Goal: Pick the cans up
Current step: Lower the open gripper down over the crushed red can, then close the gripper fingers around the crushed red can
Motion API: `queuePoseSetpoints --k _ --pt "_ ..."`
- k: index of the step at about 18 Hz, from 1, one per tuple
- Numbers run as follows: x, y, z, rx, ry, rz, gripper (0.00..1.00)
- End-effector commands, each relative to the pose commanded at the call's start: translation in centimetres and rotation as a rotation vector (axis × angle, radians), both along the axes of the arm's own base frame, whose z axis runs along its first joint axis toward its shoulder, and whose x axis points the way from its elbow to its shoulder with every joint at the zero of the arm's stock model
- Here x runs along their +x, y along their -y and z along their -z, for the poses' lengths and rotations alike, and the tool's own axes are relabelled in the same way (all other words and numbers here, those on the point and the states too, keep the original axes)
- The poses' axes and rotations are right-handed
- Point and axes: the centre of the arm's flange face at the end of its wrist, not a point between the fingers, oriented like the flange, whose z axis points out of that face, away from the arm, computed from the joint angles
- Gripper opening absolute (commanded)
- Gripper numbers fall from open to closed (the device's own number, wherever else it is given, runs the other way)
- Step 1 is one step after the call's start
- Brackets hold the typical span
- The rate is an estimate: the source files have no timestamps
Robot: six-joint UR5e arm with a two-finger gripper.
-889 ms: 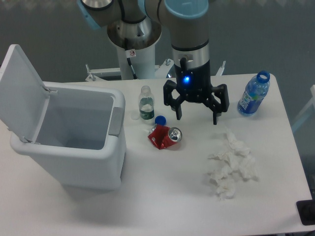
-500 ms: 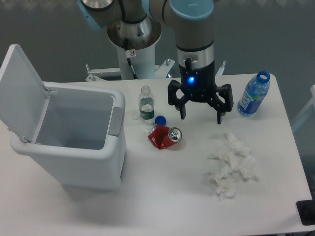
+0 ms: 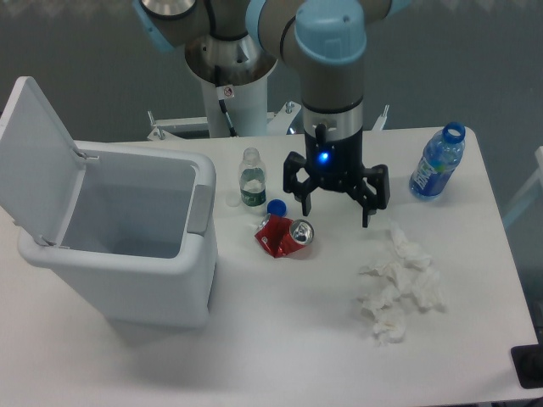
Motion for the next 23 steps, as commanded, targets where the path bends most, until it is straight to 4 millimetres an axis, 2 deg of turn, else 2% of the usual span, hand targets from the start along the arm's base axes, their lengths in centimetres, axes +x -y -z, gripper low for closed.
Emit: queuePoseSetpoints --k 5,7,11,15,18,19,23 --pt "0.9 0.1 5.1 -0.073 0.071 0.003 1.00" --pt "0.9 0.1 5.3 -0.074 0.080 -0.002 1.00" --pt "0.9 -0.1 8.5 -0.115 0.137 -0.016 1.00" --pt "0.8 -0.4 10.3 -0.139 0.179 -0.049 1.00" --pt "0.2 0.2 12.3 -0.172 0.223 -0.067 1.00" --pt "-0.6 0.8 13.2 -0.178 0.238 -0.082 1.00" --pt "-1.5 1.3 14.6 -0.187 0.263 -0.092 1.00"
